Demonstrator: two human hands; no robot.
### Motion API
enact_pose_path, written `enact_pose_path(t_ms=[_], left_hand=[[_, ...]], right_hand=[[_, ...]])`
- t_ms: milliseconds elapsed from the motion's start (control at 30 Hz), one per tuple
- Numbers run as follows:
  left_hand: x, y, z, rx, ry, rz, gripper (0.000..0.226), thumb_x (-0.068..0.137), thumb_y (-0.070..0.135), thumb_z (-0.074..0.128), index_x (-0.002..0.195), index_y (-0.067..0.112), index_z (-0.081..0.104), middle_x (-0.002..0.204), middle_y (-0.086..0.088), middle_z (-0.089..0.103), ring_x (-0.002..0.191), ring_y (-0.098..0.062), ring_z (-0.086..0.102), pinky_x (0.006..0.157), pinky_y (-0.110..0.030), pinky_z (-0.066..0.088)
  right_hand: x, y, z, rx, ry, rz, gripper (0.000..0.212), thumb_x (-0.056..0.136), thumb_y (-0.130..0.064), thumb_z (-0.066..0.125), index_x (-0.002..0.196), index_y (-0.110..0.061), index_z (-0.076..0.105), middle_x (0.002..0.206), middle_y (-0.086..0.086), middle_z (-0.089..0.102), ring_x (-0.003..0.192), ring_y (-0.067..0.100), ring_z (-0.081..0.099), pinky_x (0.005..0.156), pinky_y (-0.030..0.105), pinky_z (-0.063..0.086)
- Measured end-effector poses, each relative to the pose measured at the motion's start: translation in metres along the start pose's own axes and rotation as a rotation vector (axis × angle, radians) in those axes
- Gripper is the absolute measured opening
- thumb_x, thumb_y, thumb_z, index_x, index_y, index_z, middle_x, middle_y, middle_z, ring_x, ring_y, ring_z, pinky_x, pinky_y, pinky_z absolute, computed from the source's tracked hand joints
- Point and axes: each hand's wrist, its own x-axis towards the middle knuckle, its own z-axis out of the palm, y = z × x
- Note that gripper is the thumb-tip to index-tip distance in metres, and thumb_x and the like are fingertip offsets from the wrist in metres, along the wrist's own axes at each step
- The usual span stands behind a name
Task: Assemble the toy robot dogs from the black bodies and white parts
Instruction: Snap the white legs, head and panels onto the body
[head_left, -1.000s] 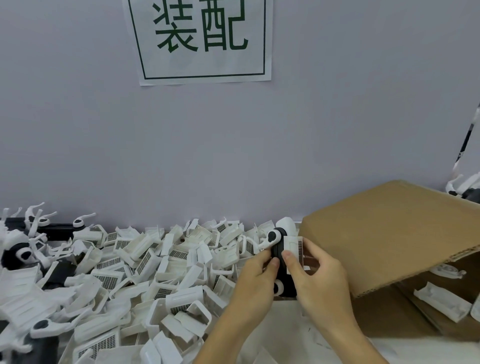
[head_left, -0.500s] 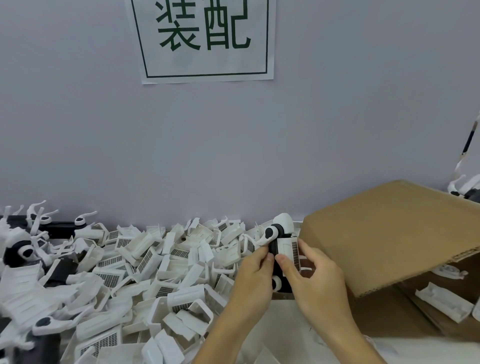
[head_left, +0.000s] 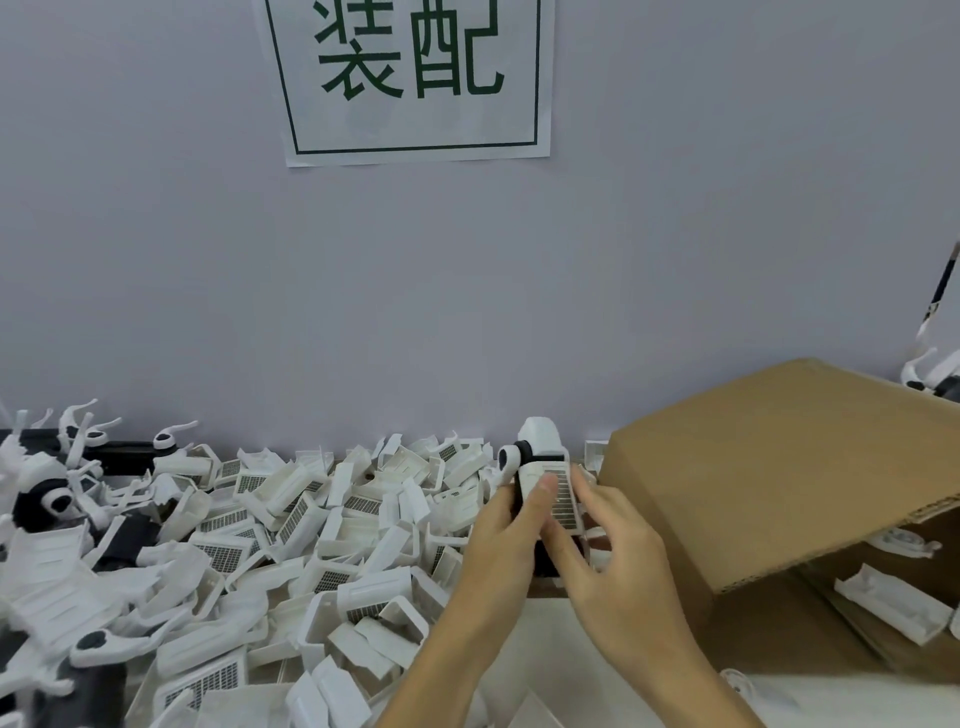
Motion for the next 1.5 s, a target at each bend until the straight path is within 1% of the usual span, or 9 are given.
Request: enact_pose_path(t_ms=[67, 200, 433, 667, 933, 1067, 1200, 1367, 1500], left_hand=[[0.002, -0.001, -0.001, 0.012, 0.033, 0.004, 0.024, 0.103, 0.032, 0.054, 0.115, 0.023, 0.073, 0.108, -0.002, 0.078, 0.104, -0.020, 0.074, 0.090, -0.037, 0.059], [0.003, 0.000, -0.005, -0.028, 0.066, -0.072, 0.034, 0.101, 0.048, 0.051, 0.105, 0.029, 0.079, 0.106, -0.001, 0.079, 0.102, -0.019, 0.075, 0.094, -0.043, 0.056], [-0.002, -0.004, -0.008, 0.169, 0.025, -0.026, 0.068, 0.071, 0.089, 0.032, 0.112, 0.044, 0.064, 0.116, 0.018, 0.070, 0.113, 0.003, 0.063, 0.102, -0.027, 0.048], [0.002, -0.002, -0.004, 0.019, -0.022, 0.040, 0.051, 0.086, 0.061, 0.050, 0.112, 0.026, 0.075, 0.101, 0.000, 0.079, 0.095, -0.013, 0.075, 0.070, -0.018, 0.057], [0.006, -0.006, -0.001, 0.105, 0.050, 0.121, 0.053, 0.091, 0.057, 0.042, 0.101, 0.017, 0.076, 0.092, -0.002, 0.079, 0.088, -0.015, 0.075, 0.072, -0.022, 0.057], [0.004, -0.006, -0.004, 0.031, 0.020, 0.038, 0.041, 0.098, 0.055, 0.046, 0.096, 0.033, 0.081, 0.098, -0.005, 0.079, 0.092, -0.018, 0.076, 0.073, -0.029, 0.060], [0.001, -0.002, 0.002, 0.096, 0.035, 0.095, 0.065, 0.092, 0.062, 0.045, 0.080, 0.007, 0.077, 0.076, -0.015, 0.076, 0.067, -0.020, 0.073, 0.057, -0.022, 0.054], [0.001, 0.000, 0.005, 0.171, 0.046, 0.137, 0.076, 0.082, 0.069, 0.041, 0.077, -0.001, 0.071, 0.067, -0.010, 0.068, 0.062, -0.017, 0.063, 0.057, -0.028, 0.048], [0.000, 0.002, 0.006, 0.196, 0.033, 0.137, 0.065, 0.083, 0.069, 0.040, 0.065, 0.017, 0.074, 0.059, 0.002, 0.065, 0.056, -0.010, 0.060, 0.052, -0.020, 0.045]], right_hand=[[0.002, 0.002, -0.006, 0.077, -0.049, 0.047, 0.042, 0.097, -0.016, 0.065, 0.126, -0.045, 0.060, 0.111, -0.028, 0.065, 0.104, 0.002, 0.066, 0.079, 0.020, 0.057], [0.007, 0.000, -0.013, 0.146, 0.025, 0.177, 0.019, 0.099, -0.020, 0.062, 0.108, -0.030, 0.074, 0.102, -0.014, 0.075, 0.099, 0.007, 0.070, 0.081, 0.025, 0.058], [0.008, -0.012, -0.017, 0.417, -0.244, 0.316, 0.030, 0.101, -0.032, 0.051, 0.116, -0.019, 0.073, 0.109, -0.004, 0.077, 0.102, 0.006, 0.071, 0.078, 0.014, 0.054], [0.007, -0.009, -0.013, 0.437, -0.167, 0.324, 0.026, 0.100, -0.015, 0.057, 0.118, -0.029, 0.070, 0.109, -0.006, 0.077, 0.105, 0.010, 0.072, 0.084, 0.024, 0.059], [0.007, -0.010, -0.011, 0.366, -0.125, 0.286, 0.027, 0.098, -0.008, 0.062, 0.117, -0.026, 0.070, 0.104, -0.008, 0.078, 0.101, 0.007, 0.073, 0.077, 0.015, 0.056], [0.008, -0.011, -0.012, 0.452, -0.131, 0.331, 0.021, 0.096, -0.022, 0.063, 0.113, -0.023, 0.074, 0.104, 0.000, 0.078, 0.099, 0.014, 0.074, 0.076, 0.023, 0.059], [0.007, -0.016, -0.006, 0.490, -0.129, 0.387, 0.034, 0.087, -0.050, 0.053, 0.098, -0.032, 0.080, 0.097, 0.002, 0.079, 0.092, 0.015, 0.076, 0.066, 0.020, 0.057], [0.008, -0.010, 0.000, 0.463, -0.012, 0.372, 0.036, 0.082, -0.054, 0.056, 0.091, -0.030, 0.081, 0.091, 0.003, 0.079, 0.089, 0.018, 0.076, 0.073, 0.030, 0.058], [0.008, -0.008, -0.003, 0.449, 0.022, 0.341, 0.045, 0.078, -0.059, 0.059, 0.087, -0.021, 0.082, 0.087, 0.008, 0.079, 0.084, 0.021, 0.076, 0.066, 0.025, 0.058]])
